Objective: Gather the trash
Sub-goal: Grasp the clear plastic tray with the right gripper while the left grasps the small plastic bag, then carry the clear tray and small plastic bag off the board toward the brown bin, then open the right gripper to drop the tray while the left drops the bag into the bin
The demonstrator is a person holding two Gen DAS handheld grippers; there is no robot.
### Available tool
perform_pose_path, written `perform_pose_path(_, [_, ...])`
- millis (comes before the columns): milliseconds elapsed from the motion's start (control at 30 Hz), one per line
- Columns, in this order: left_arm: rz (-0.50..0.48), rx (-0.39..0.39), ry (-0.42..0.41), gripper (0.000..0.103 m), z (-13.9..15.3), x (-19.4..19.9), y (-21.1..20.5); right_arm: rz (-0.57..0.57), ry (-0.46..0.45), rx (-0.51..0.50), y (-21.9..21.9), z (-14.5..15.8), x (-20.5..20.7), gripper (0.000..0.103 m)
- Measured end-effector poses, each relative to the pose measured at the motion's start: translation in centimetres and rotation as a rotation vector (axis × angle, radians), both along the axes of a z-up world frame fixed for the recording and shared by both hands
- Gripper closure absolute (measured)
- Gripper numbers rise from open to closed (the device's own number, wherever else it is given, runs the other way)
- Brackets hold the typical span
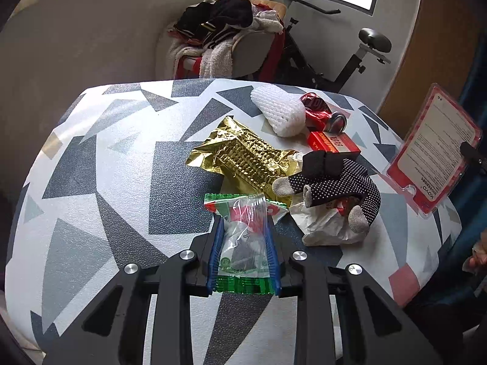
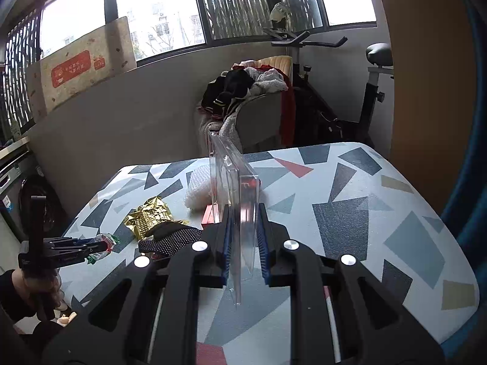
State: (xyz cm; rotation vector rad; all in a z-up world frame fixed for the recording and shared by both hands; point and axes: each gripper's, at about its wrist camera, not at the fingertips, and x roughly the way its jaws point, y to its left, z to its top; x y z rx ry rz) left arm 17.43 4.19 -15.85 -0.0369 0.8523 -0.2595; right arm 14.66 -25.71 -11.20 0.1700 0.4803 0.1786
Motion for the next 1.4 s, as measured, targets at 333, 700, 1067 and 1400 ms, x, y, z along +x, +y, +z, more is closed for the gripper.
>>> perform_pose_path(333, [-0.080,-0.023,-0.078,0.077,3.9,-8.2,-2.5,0.086,-0.011,-0.015,2.5,0.9,-6.1,0.084])
perform_pose_path(700, [-0.104,-0.031,-0.104,0.077,4.9,-15.1,-2.3,0.230,0.087,-0.025,6.8,-1.8,-12.6,0.084])
perform_pose_path(1067, [-0.101,-0.049,-0.083,0.077,3.9,-17.2,-1.6,0.326,0.324,-0.107,11.9,-9.6,-15.2,0.084])
perform_pose_path(1400, [-0.118,-0.053,-0.078,0.077,3.2,-17.9,-1.9,0.339,0.490,-0.122,12.3,-13.7,-14.4,0.082])
